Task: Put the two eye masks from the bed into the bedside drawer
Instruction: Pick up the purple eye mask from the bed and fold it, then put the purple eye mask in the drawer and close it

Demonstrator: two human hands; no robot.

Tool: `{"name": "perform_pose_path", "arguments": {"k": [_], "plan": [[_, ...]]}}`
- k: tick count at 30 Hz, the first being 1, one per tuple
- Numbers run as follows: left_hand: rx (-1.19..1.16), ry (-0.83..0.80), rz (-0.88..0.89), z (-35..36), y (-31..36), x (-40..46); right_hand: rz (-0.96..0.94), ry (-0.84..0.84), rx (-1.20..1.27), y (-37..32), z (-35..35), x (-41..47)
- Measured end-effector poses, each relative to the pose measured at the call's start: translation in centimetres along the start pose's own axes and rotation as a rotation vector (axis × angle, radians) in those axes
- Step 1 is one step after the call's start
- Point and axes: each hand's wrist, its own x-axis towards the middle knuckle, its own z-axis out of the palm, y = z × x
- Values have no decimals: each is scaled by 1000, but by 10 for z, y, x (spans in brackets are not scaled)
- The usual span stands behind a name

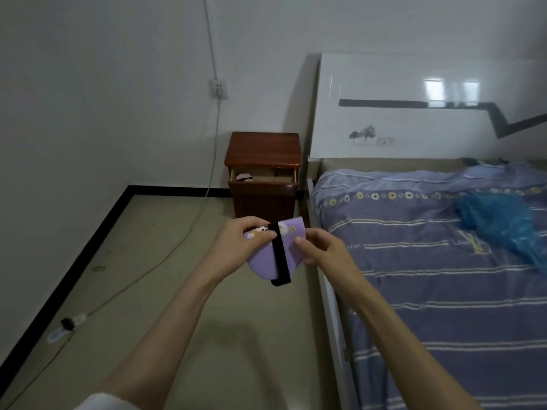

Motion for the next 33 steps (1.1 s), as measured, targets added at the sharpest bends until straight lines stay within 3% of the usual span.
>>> {"name": "perform_pose_path", "arguments": {"k": [2,5,9,12,17,21,28,33], "plan": [[-153,104,-100,-2,-13,29,60,-53,13,9,1,28],[-394,131,-279,3,-33,74,180,-169,64,23,3,75],[-604,115,-412,6,-58,142,306,-75,355,36,-5,161],[-616,109,-464,1,-76,202,376,-31,541,35,-20,233],[-418,139,-481,-12,-102,291,399,9,493,31,-40,334],[74,146,-376,-27,-143,347,461,55,476,44,-46,404],[688,-149,-231,-44,-256,445,685,228,521,109,-42,520],[849,-378,-184,-51,-334,531,824,342,536,167,-24,613]]}}
